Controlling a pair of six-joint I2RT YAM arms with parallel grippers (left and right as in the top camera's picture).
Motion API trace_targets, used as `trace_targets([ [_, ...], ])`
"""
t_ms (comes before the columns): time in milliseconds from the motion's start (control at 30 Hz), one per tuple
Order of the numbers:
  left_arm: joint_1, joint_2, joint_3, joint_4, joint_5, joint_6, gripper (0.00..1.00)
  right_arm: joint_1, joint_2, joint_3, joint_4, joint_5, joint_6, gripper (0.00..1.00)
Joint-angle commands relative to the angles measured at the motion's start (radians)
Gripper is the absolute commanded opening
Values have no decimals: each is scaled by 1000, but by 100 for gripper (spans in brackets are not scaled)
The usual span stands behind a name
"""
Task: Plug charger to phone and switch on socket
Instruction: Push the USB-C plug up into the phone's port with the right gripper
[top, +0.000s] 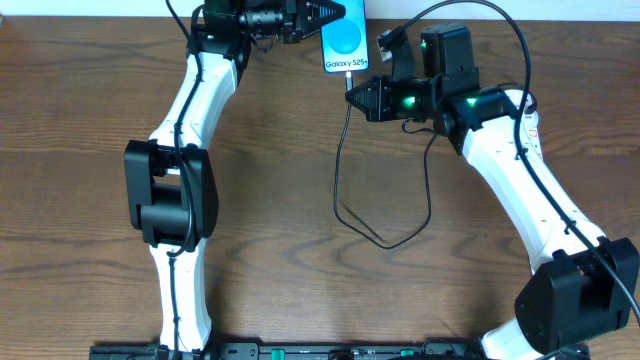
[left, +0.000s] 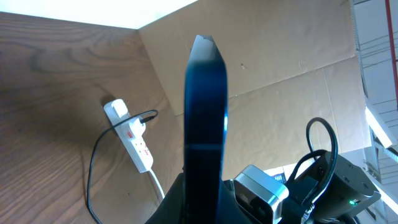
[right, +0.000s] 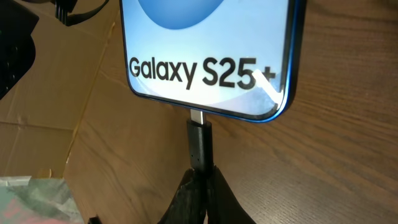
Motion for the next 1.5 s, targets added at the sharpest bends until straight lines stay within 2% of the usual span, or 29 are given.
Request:
trace_targets([
  [0, 0, -26, 10, 10, 37, -9, 7, 15, -1, 14, 23, -34, 17, 1],
  [700, 0, -26, 10, 9, 43, -37, 7, 15, -1, 14, 30, -32, 25, 1],
  [1467, 0, -26, 10, 35, 83, -43, 7, 10, -1, 14, 43, -37, 95, 1],
])
